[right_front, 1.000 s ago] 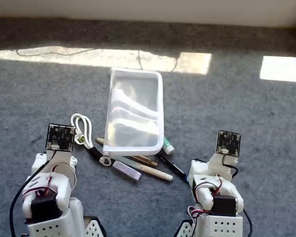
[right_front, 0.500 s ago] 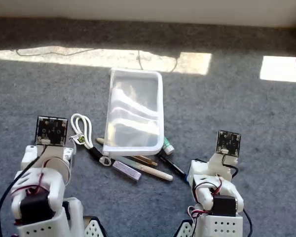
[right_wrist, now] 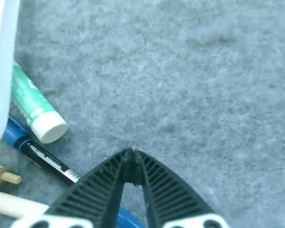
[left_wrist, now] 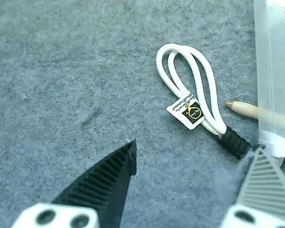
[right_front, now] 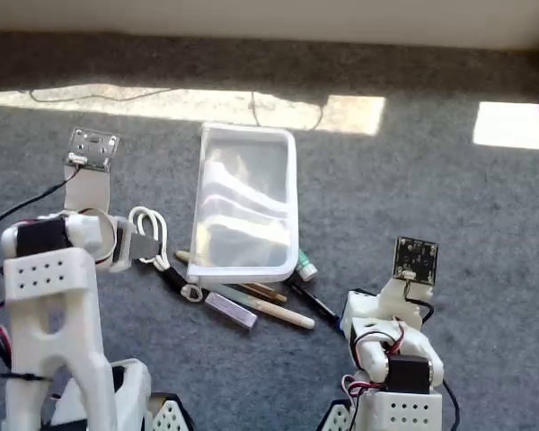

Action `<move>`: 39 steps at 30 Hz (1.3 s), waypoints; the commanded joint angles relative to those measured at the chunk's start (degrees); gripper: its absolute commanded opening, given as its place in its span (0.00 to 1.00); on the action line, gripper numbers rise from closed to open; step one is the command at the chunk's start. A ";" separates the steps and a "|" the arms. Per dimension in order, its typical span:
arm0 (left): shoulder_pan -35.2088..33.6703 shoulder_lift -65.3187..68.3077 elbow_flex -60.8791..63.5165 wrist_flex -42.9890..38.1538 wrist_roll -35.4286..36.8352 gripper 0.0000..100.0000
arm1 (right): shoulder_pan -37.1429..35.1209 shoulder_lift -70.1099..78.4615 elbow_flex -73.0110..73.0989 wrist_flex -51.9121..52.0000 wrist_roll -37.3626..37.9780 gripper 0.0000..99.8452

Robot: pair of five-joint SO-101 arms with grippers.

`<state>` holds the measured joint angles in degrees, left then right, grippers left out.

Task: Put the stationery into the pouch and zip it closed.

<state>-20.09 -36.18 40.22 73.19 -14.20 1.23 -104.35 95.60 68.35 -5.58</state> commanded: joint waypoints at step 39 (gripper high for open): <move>6.02 68.00 -53.05 8.00 8.88 0.17 | -0.40 -0.57 5.76 -1.27 -0.44 0.00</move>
<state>-15.08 32.75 -10.07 76.26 -5.67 1.23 -104.35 95.60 68.18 -5.58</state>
